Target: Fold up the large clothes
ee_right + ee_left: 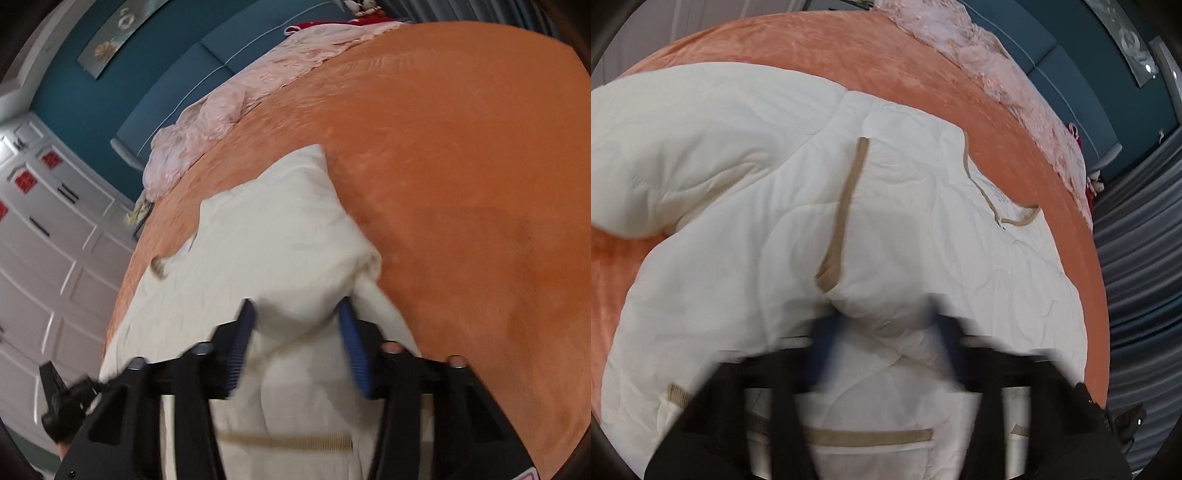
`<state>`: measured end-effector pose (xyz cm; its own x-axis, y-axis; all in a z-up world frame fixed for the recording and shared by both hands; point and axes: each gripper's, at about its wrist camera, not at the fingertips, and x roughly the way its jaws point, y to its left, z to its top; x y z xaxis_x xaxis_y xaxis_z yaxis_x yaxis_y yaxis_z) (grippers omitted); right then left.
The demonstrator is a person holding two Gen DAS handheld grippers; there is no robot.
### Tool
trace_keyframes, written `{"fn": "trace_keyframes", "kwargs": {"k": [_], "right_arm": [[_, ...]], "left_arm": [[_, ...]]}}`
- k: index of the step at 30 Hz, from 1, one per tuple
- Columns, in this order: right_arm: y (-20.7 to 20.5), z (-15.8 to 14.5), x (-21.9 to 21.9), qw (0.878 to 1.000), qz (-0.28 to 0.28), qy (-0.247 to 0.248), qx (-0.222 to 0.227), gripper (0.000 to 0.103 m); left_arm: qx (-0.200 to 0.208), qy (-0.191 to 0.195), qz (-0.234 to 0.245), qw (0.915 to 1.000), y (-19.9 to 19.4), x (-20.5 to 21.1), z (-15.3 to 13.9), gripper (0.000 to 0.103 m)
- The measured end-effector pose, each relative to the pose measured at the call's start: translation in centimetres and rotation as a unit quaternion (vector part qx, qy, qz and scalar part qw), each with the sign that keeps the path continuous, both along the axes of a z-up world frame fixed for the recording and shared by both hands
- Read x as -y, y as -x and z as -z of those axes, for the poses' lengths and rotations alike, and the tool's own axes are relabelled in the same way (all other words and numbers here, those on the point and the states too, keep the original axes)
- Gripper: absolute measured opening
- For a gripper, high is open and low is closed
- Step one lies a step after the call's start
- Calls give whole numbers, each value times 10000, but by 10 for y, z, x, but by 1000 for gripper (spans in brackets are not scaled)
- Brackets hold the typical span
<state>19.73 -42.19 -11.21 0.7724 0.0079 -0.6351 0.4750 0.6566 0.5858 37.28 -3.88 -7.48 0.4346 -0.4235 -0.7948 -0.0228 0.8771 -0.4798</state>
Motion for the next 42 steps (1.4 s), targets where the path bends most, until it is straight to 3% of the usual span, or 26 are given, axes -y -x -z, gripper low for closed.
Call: {"fn": "trace_keyframes", "kwargs": {"k": [2, 5, 8, 10, 11, 13, 15, 18, 20, 22, 25, 27, 29, 32, 37, 42], "right_arm": [[-8, -1, 5, 10000, 28, -23, -2, 11], [-9, -42, -4, 9971, -12, 437, 625, 9], [0, -67, -23, 9890, -227, 1097, 964, 9], [-11, -50, -29, 9892, -394, 1333, 466, 9], [-18, -31, -27, 9914, -418, 1237, 77, 9], [-21, -7, -23, 9941, -388, 972, -284, 9], [-19, 4, -22, 9949, -354, 861, -374, 9], [-20, 8, -22, 9941, -321, 907, -497, 11], [-17, 5, -25, 9930, -226, 1036, -530, 22], [0, -7, -36, 9901, 149, 1294, -519, 32], [38, -35, -60, 9791, 847, 1844, -128, 33], [30, -52, -80, 9767, 439, 2098, 86, 33], [5, -62, -106, 9691, -303, 2447, -18, 32], [-33, -47, -133, 9630, -1058, 2457, -316, 26], [-46, -4, -140, 9636, -1183, 2251, -830, 19], [-53, 4, -139, 9632, -1240, 2196, -928, 19]], "left_arm": [[170, 53, 19, 9998, -4, 0, -10, 8], [720, 142, 27, 9973, -2, -5, -43, 7], [1331, -136, -29, 9910, 11, -12, -70, 7], [1190, -469, 57, 9918, 10, -10, -52, 7], [1018, -613, 93, 9929, 8, -7, -38, 7], [656, -847, 141, 9941, 7, -4, -3, 7], [708, -902, 154, 9933, 13, -3, 15, 7], [982, -1107, 165, 9889, 19, 3, 18, 9], [1096, -1174, 157, 9869, 23, 4, 20, 9], [1210, -1193, 134, 9854, 26, 5, 19, 9], [1310, -1194, 125, 9841, 30, 7, 22, 9], [1353, -1220, 128, 9832, 31, 7, 23, 9], [1383, -1279, 136, 9820, 33, 9, 24, 9], [1394, -1293, 130, 9817, 33, 9, 25, 9], [1435, -1300, 129, 9810, 33, 9, 26, 9], [1503, -1337, 127, 9795, 35, 10, 28, 10]]}}
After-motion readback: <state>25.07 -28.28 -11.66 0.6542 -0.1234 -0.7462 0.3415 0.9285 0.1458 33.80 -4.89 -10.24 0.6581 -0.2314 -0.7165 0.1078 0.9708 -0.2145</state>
